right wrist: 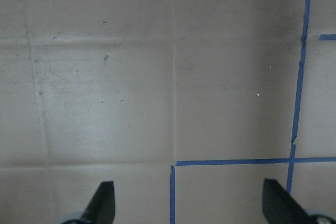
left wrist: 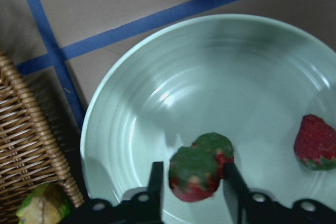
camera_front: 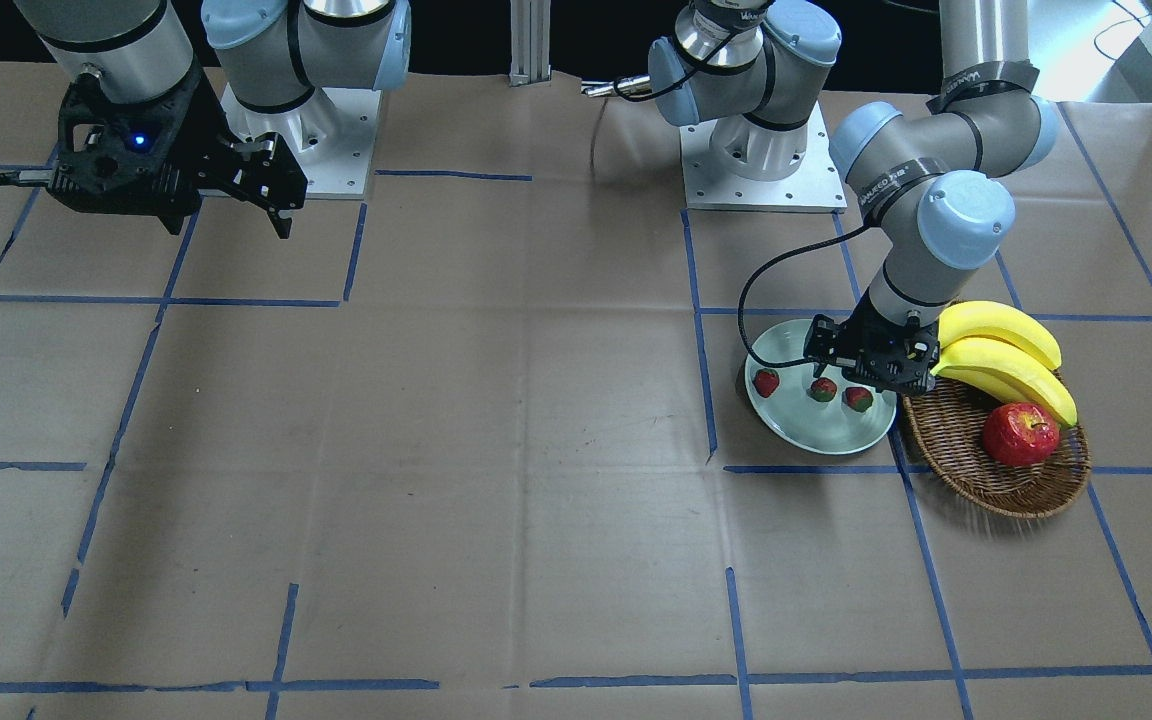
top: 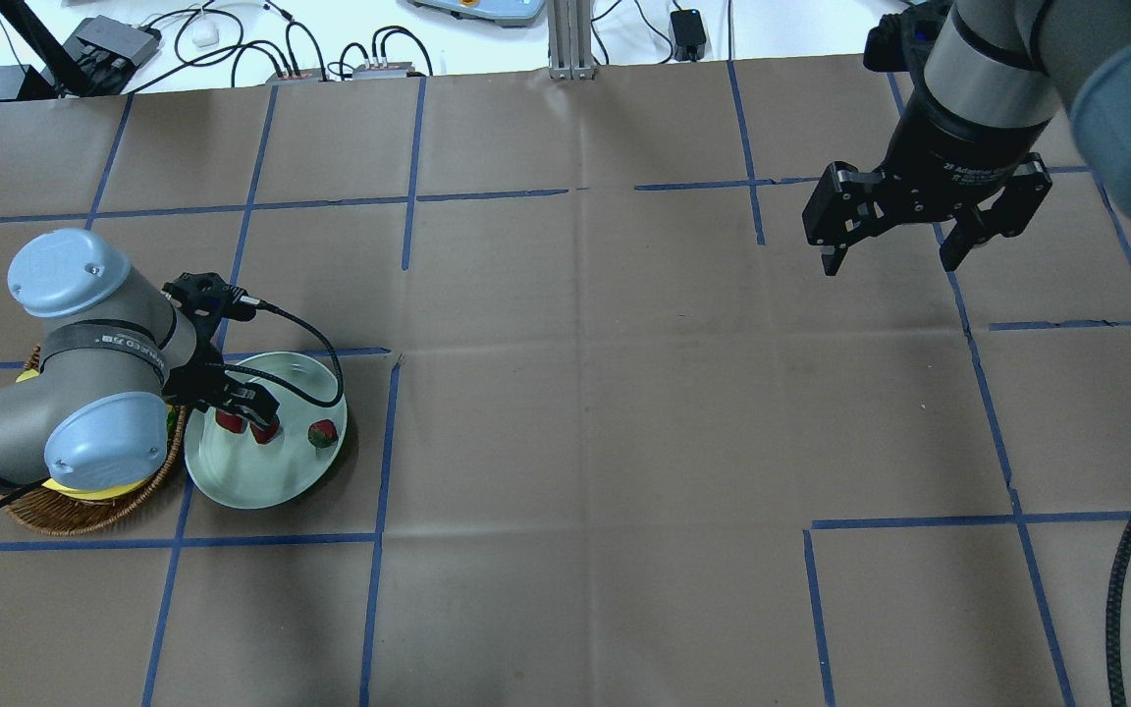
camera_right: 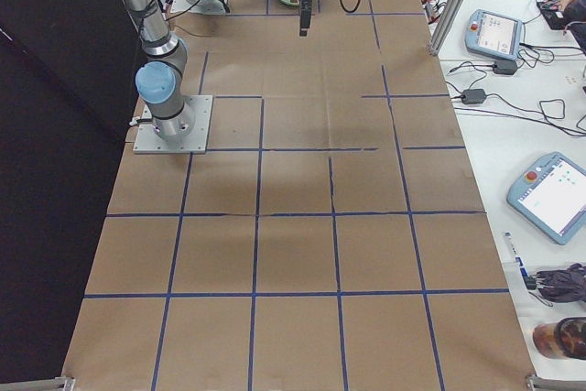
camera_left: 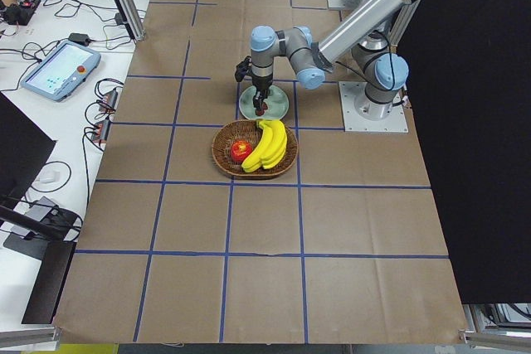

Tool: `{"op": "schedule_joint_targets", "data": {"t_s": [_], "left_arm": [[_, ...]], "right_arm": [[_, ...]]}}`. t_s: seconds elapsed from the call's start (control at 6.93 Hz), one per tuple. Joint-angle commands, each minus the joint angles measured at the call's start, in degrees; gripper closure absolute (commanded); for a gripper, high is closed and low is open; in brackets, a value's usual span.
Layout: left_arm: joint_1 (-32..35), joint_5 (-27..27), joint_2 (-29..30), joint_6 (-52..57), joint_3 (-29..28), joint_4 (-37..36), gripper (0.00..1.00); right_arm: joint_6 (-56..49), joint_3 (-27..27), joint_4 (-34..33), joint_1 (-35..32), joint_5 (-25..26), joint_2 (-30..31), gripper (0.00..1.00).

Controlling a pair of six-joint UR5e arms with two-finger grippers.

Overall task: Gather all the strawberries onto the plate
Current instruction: 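Lower the third strawberry onto the plate and open the left gripper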

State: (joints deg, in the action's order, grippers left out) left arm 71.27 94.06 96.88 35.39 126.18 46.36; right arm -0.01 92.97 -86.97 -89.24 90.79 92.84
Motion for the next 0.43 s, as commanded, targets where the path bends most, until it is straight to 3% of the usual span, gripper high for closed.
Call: {"op": "schedule_joint_targets", "data": {"t_s": [0.0, 0.29], "left_arm": [[1.5, 0.7, -1.2, -3.8, -1.1, 2.2, 0.01], [7.7, 0.3, -5.6, -10.5, -1.7, 4.4, 0.01]], "right_arm": [[0.1, 0.0, -0.1, -0.1, 0.2, 0.0, 0.00], [0.0, 0.0, 0.0, -0.1, 0.0, 0.0, 0.00]]}}
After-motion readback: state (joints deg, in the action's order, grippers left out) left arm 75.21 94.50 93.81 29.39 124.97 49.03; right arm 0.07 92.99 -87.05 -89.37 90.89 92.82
